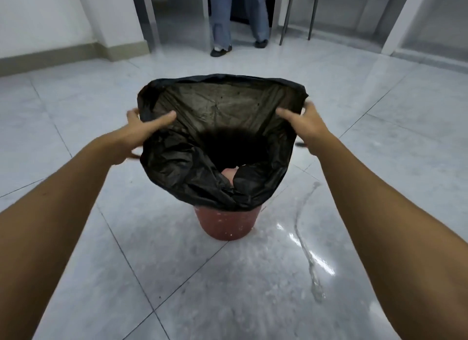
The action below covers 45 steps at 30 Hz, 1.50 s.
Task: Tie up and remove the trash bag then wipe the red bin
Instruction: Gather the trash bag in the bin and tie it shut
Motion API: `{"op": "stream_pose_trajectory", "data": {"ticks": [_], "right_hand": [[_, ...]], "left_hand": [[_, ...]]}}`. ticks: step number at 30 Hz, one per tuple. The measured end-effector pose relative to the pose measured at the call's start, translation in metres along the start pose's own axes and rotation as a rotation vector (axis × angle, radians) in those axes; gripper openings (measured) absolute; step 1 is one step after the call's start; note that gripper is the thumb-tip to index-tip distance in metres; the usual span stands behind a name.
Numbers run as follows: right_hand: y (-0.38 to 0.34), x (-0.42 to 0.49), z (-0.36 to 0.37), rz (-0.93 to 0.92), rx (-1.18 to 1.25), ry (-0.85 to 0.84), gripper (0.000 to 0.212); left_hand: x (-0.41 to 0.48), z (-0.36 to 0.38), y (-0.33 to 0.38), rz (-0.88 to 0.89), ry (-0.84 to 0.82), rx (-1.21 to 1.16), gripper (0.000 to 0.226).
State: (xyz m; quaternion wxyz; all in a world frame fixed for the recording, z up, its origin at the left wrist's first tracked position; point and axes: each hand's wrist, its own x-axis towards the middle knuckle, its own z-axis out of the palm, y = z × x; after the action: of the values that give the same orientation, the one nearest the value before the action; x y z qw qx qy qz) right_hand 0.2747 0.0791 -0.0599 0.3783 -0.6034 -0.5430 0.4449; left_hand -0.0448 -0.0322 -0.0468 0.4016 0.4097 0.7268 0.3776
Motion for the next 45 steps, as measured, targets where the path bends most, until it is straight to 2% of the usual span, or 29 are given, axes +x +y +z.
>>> {"op": "stream_pose_trajectory", "data": {"ticks": [1, 2, 4, 7, 12, 15, 19, 23, 25, 27, 28, 30, 31, 33, 35, 38, 40, 42, 45], "right_hand": [[0.008, -0.007, -0.002, 0.189, -0.052, -0.125, 0.064], [0.016, -0.017, -0.004, 0.34, -0.094, -0.249, 0.06], [0.025, -0.031, -0.006, 0.465, -0.077, -0.385, 0.04], [0.02, -0.042, -0.005, 0.424, -0.087, -0.321, 0.027], [-0.001, -0.054, -0.012, 0.284, -0.396, -0.126, 0.022], [-0.026, -0.056, -0.028, 0.184, -0.406, -0.006, 0.022], [-0.066, -0.051, -0.047, 0.093, 0.035, 0.233, 0.025], [-0.074, -0.058, -0.054, 0.035, 0.331, 0.162, 0.016], [-0.061, -0.065, -0.057, 0.029, 0.422, 0.093, 0.008], [-0.041, -0.067, -0.061, 0.044, 0.467, -0.039, 0.04], [-0.032, -0.067, -0.063, 0.042, 0.443, -0.134, 0.061], [-0.023, -0.069, -0.064, -0.001, 0.289, -0.326, 0.1], [-0.022, -0.069, -0.061, -0.036, 0.165, -0.365, 0.113], [-0.031, -0.067, -0.048, -0.151, -0.029, -0.314, 0.123], [-0.043, -0.066, -0.032, -0.266, -0.009, -0.208, 0.113], [-0.057, -0.063, -0.012, -0.33, 0.008, -0.081, 0.061], [-0.065, -0.062, -0.004, -0.313, -0.033, -0.067, 0.034], [-0.072, -0.066, 0.0, -0.342, -0.053, -0.099, 0.013], [-0.077, -0.067, 0.0, -0.352, -0.001, -0.193, 0.015]], "left_hand": [[-0.008, -0.004, -0.006, -0.15, -0.174, 0.064, 0.104], [-0.015, -0.006, -0.014, -0.248, -0.324, 0.11, 0.097], [-0.026, -0.008, -0.023, -0.308, -0.467, 0.149, 0.069], [-0.042, -0.007, -0.017, -0.338, -0.495, 0.2, 0.039], [-0.07, -0.017, 0.01, -0.379, -0.502, 0.213, 0.005], [-0.086, -0.031, 0.033, -0.316, -0.433, 0.128, 0.022], [-0.09, -0.053, 0.063, -0.111, -0.067, -0.306, 0.03], [-0.089, -0.049, 0.064, 0.219, 0.113, -0.639, 0.033], [-0.084, -0.041, 0.046, 0.346, 0.309, -0.619, 0.036], [-0.078, -0.033, 0.016, 0.375, 0.49, -0.348, 0.062], [-0.074, -0.028, 0.001, 0.322, 0.48, -0.192, 0.081], [-0.066, -0.022, -0.019, 0.149, 0.295, -0.004, 0.113], [-0.064, -0.018, -0.02, 0.108, 0.197, 0.011, 0.122], [-0.059, -0.008, -0.003, 0.157, 0.125, -0.172, 0.131], [-0.056, 0.011, 0.017, 0.25, 0.121, -0.349, 0.128], [-0.058, 0.053, 0.029, 0.385, 0.174, -0.292, 0.098], [-0.061, 0.081, 0.03, 0.46, 0.247, -0.247, 0.078], [-0.068, 0.103, 0.031, 0.525, 0.186, -0.272, 0.071], [-0.074, 0.128, 0.028, 0.6, 0.011, -0.198, 0.079]]}}
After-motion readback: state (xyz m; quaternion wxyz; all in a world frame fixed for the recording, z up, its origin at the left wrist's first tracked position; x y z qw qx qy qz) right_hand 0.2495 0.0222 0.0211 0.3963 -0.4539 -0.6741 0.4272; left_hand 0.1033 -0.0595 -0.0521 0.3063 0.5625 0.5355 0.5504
